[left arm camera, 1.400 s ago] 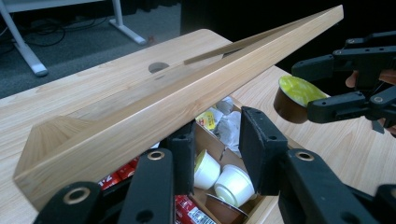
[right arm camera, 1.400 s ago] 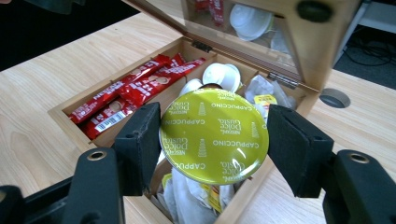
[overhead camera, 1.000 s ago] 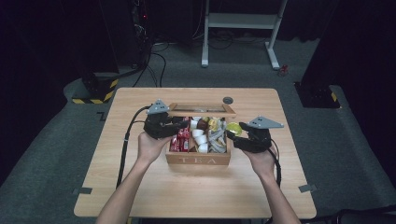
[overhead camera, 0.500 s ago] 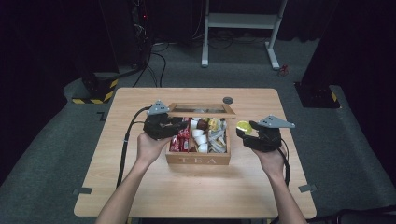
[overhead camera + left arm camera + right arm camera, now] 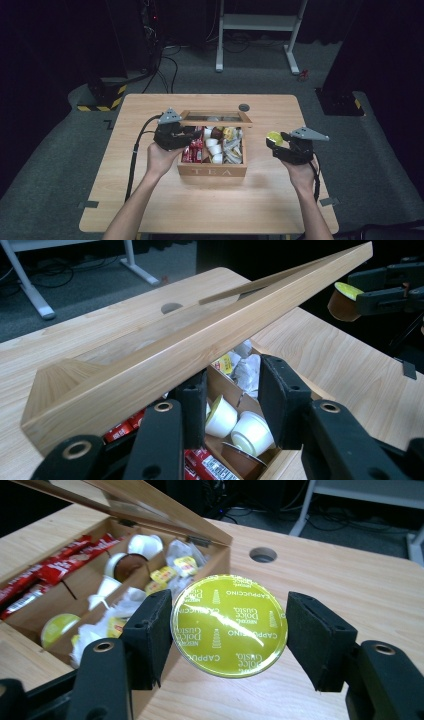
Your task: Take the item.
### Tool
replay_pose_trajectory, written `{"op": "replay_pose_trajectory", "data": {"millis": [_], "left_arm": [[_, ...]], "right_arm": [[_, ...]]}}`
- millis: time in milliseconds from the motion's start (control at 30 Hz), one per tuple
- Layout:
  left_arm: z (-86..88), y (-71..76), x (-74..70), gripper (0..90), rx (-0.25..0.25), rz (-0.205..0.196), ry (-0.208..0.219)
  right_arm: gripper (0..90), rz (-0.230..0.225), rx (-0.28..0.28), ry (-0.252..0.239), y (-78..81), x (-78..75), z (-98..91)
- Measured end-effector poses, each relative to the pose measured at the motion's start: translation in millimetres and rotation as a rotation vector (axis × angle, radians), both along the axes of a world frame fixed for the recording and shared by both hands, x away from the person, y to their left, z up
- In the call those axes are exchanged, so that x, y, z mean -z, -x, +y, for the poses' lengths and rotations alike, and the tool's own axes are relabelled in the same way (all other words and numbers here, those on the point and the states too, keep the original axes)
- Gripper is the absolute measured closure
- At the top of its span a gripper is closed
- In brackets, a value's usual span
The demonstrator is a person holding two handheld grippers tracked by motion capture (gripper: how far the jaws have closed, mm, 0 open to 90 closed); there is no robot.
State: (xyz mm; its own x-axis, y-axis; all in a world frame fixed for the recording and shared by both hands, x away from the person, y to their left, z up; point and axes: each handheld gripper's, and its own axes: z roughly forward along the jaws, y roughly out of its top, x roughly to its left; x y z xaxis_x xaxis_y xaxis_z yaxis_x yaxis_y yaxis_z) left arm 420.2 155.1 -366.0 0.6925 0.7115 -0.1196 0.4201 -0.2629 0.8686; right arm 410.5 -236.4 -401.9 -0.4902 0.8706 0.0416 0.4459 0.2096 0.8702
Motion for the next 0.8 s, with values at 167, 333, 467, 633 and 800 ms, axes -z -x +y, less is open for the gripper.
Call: {"op": "replay_pose_trajectory", "data": {"millis": [167,333,467,633,800], "left_arm": [[0.1,0.2,0.2,64.6,0.0,0.0,0.0],[0.2,0.6,0.7,64.8,0.002,0.007,0.001],[0.3,0.9,1.3,65.0,0.002,0.002,-0.003],[0.4,1.1,1.6,65.6,0.002,0.003,-0.009],[0.6,1.1,1.6,66.1,0.005,0.008,-0.009]], "right_arm": [[37.4,0.016,0.03,0.0,-0.8,10.2,-11.3],[37.4,0.043,0.059,-0.015,-1.3,21.9,-19.2],[37.4,0.052,0.066,-0.015,-1.7,30.0,-22.4],[37.4,0.066,0.068,-0.019,-2.0,40.8,-23.1],[37.4,0.1,0.06,-0.008,-3.3,53.6,-16.1]]}}
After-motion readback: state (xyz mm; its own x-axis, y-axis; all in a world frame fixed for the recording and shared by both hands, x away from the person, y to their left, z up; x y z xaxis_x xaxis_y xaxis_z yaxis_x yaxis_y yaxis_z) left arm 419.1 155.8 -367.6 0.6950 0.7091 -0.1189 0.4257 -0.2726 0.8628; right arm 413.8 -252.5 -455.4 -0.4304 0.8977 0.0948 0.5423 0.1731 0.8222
